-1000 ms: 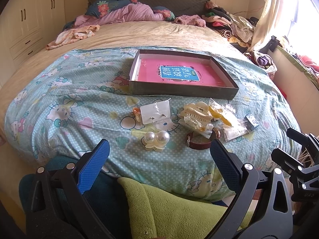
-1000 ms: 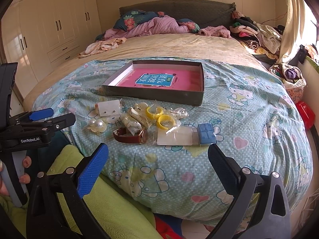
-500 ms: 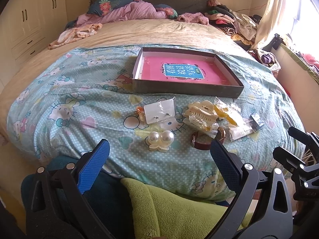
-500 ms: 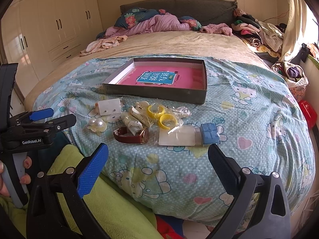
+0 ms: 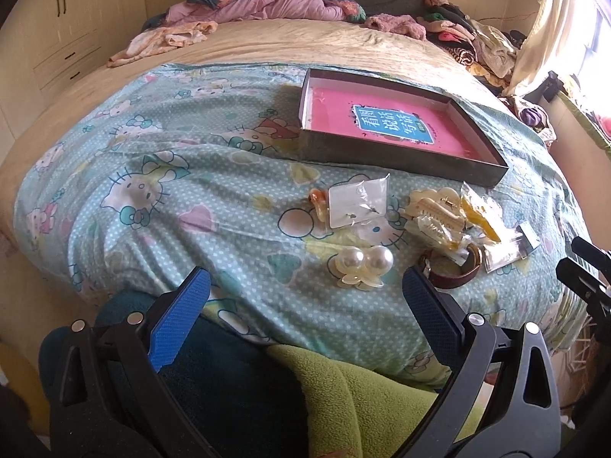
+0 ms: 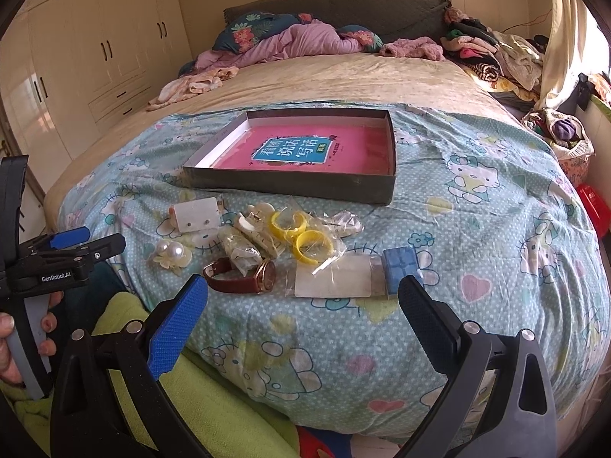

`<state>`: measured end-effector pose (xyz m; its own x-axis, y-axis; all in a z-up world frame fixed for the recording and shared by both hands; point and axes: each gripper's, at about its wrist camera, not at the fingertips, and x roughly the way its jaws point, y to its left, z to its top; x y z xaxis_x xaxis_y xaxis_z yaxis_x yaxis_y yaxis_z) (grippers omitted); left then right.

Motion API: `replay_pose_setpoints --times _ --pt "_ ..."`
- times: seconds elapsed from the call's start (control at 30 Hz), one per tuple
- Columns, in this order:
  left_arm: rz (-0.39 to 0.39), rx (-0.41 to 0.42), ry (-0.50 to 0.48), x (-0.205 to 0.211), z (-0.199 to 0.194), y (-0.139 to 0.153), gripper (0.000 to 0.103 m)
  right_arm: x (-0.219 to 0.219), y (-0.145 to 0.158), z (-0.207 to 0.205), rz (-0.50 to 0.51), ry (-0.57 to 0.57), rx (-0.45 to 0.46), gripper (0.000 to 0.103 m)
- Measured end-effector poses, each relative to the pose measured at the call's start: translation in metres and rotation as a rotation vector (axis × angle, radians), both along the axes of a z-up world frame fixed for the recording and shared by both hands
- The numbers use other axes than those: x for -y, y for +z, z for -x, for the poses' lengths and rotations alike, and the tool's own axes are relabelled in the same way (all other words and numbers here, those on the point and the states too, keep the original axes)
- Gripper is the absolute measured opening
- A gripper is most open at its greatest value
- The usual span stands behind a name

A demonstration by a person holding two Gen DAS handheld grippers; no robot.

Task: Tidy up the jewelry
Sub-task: 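Grasp the pearl earrings with the left tool while the right tool grasps the yellow bangle bag, then carry pearls with left tool and bangles with right tool into the box, release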

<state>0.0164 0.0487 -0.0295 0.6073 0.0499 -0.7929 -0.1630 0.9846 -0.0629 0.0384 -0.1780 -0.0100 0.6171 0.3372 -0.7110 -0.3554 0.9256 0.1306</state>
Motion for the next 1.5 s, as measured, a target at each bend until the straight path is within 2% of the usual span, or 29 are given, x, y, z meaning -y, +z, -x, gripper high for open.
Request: replay_pose_setpoints --times 0.13,0.47,0.53,0.67,0.73,0.8,0.9,0.93,1.03,1.17,1.23,1.5 --pt "0.054 -0.031 -0.044 -0.005 -0.003 -0.012 0.094 -0.001 -0.009 -0.014 0.004 0.004 -0.023 0.099" --pt "0.074 -0.088 -0.184 0.018 -0.03 -0.038 0.093 -0.006 -0.026 -0.044 0.038 0.026 -0.04 0.099" --pt "0.067 -0.1 -0.201 0.021 -0.036 -0.043 0.081 -0.007 -0.029 -0.048 0.044 0.03 -0.04 0.099" --pt "0.055 -0.131 -0.23 0.029 -0.048 -0.053 0.076 -0.01 -0.033 -0.057 0.046 0.045 -0.046 0.099" --pt "0.047 -0.148 -0.233 0.03 -0.053 -0.059 0.062 -0.012 -0.036 -0.061 0.047 0.052 -0.054 0.099" --pt "0.035 -0.151 -0.233 0.03 -0.056 -0.06 0.058 -0.014 -0.04 -0.066 0.049 0.06 -0.059 0.098" --pt "0.028 -0.142 -0.227 0.027 -0.061 -0.059 0.042 -0.02 -0.046 -0.074 0.069 0.071 -0.062 0.098" --pt "0.033 -0.137 -0.228 0.026 -0.063 -0.059 0.036 -0.022 -0.048 -0.077 0.071 0.074 -0.067 0.097" --pt "0.043 -0.132 -0.231 0.025 -0.068 -0.058 0.036 -0.027 -0.055 -0.084 0.09 0.085 -0.076 0.088" --pt "0.06 -0.117 -0.236 0.023 -0.073 -0.055 0.036 -0.032 -0.064 -0.092 0.101 0.092 -0.084 0.082" --pt "0.066 -0.107 -0.232 0.021 -0.075 -0.052 0.036 -0.033 -0.068 -0.095 0.097 0.101 -0.092 0.07" --pt "0.092 -0.069 -0.22 0.01 -0.083 -0.033 0.036 -0.028 -0.064 -0.099 0.072 0.099 -0.043 0.054"
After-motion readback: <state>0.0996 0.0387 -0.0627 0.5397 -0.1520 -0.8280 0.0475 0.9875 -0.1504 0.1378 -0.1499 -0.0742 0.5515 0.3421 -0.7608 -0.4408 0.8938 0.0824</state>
